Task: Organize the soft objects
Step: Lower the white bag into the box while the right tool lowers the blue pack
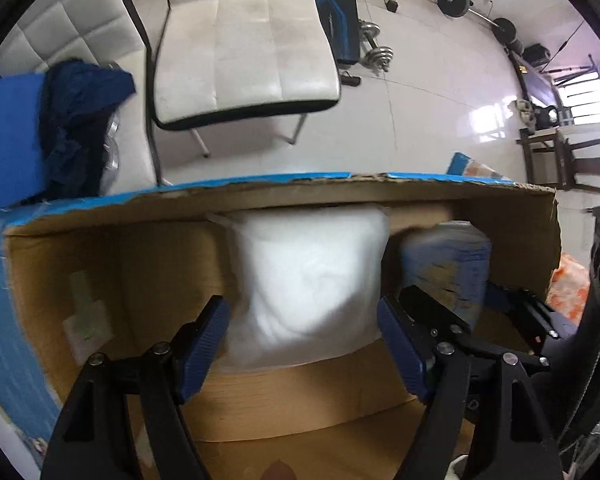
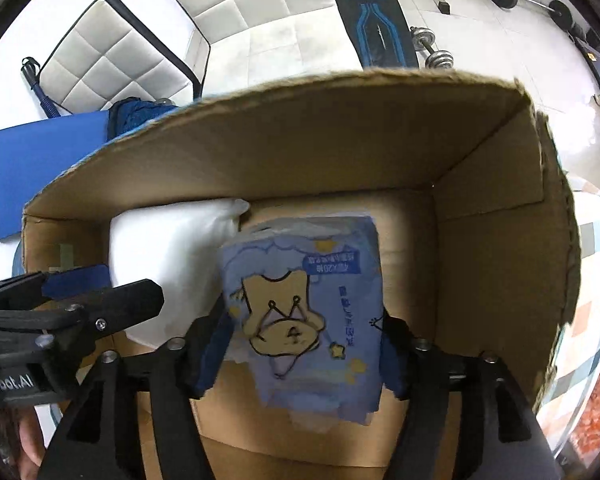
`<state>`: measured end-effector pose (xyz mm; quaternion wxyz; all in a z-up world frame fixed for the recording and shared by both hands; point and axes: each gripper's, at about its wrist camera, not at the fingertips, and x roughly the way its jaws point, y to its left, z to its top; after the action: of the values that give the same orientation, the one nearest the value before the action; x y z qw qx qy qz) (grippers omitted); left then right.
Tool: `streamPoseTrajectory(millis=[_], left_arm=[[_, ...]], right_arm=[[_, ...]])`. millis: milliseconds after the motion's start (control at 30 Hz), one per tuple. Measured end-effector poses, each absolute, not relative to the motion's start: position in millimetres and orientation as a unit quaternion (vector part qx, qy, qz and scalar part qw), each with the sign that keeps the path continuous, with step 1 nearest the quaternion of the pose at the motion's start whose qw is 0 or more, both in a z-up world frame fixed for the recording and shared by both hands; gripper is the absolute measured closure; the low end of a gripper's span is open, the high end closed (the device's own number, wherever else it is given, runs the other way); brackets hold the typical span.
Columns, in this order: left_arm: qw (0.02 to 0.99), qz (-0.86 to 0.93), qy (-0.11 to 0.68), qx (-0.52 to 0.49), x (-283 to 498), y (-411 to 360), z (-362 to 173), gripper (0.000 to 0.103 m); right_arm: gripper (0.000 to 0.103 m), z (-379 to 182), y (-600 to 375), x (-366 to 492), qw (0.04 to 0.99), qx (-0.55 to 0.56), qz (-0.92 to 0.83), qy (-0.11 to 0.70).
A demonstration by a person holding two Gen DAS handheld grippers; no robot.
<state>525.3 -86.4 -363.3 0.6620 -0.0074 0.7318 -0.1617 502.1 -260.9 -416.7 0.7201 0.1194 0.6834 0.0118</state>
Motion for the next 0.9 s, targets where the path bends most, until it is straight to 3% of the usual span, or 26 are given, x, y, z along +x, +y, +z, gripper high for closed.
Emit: streamPoseTrajectory(millis=[200,267,400,500,900], left_arm=[[0.69,-0.141,0.709,0.017,514,-75,-337,0.028],[0.701,-0.137,0.699,0.017,507,-68,-327,0.027],[0.721,-0.126,0.682,0.021,489,-54,-310,0.026],[0.739,-0.115,0.664,0.021,468,-43,-296,0.025],[0.794,-0.101,0.598,0.04,390,-24,-250,0.024]], right_arm=[[0.023,-401,-247,502,0.727,0.098,0.006,0.679],[0.014,-393,-241,498,0.73,0.091,0.002,0.677],[0.011,-373,-235,477,0.736,0.072,-0.014,0.673],[0.0,-361,-229,455,0.739,0.063,-0.026,0.67],[0.0,-299,-196,367,0.781,0.041,-0.036,0.622]])
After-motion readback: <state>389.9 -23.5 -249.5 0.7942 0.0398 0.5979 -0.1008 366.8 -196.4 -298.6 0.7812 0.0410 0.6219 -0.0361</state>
